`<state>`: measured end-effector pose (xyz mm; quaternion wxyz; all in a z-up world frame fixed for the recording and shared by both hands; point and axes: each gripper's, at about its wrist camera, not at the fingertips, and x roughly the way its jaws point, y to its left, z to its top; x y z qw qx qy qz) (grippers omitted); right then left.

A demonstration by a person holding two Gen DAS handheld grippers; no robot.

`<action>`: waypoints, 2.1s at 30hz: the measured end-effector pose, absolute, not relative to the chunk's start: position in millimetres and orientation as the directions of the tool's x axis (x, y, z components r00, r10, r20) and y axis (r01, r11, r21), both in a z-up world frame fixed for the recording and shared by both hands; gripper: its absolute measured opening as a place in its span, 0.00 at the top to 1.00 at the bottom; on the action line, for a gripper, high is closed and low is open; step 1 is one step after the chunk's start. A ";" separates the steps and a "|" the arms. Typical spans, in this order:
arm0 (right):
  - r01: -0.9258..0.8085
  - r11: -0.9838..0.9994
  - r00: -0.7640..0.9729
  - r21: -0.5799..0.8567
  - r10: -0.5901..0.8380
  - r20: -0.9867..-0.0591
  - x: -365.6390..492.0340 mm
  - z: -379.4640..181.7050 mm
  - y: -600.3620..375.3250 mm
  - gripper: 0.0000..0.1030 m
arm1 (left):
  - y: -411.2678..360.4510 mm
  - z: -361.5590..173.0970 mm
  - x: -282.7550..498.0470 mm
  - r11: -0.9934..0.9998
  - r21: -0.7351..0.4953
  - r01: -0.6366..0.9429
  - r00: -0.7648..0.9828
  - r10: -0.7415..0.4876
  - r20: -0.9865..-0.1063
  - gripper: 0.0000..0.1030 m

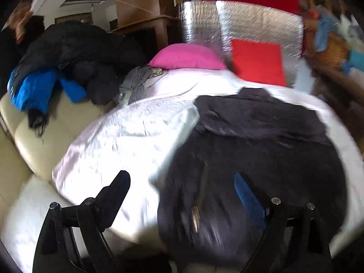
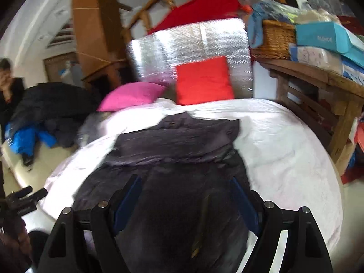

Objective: Fold large clothes

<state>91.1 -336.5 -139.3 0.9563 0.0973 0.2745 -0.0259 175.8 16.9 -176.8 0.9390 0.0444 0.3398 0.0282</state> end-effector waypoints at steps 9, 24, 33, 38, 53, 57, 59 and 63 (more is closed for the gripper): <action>0.329 0.895 0.738 0.301 -0.045 -0.673 256.0 -205.5 -454.6 0.20 | 1.6 -227.0 372.2 0.993 0.054 -0.104 0.677 0.110 -0.727 0.10; 0.239 0.949 0.631 0.205 0.009 -0.776 374.3 -255.9 -441.0 0.74 | -41.5 -284.7 453.2 0.995 0.092 0.037 0.564 0.056 -0.824 0.28; 0.306 0.941 0.646 0.147 -0.091 -0.758 369.3 -268.0 -442.3 0.66 | -45.6 -286.3 446.4 0.987 0.148 0.062 0.581 0.086 -0.810 0.21; 0.273 0.910 0.699 0.312 0.035 -0.714 329.2 -225.7 -437.6 0.28 | -31.5 -249.9 401.8 0.984 0.160 0.081 0.639 0.073 -0.766 0.21; 0.117 0.877 0.738 0.466 0.237 -0.632 56.8 -228.7 -379.8 0.28 | 61.1 -283.5 147.5 0.996 0.074 0.052 0.614 0.026 -0.789 0.18; 0.183 0.884 0.653 0.430 0.218 -0.726 21.4 -257.9 -370.1 0.28 | 76.1 -309.0 124.1 1.000 -0.025 -0.012 0.514 -0.015 -0.858 0.18; 0.219 0.890 0.612 0.401 0.195 -0.767 20.8 -271.3 -368.0 0.28 | 76.3 -313.1 121.2 1.000 -0.008 -0.028 0.511 0.008 -0.859 0.18; 0.239 0.904 0.585 0.355 0.157 -0.795 25.1 -280.2 -364.1 0.28 | 70.3 -296.0 118.2 0.997 0.061 -0.041 0.583 0.074 -0.809 0.18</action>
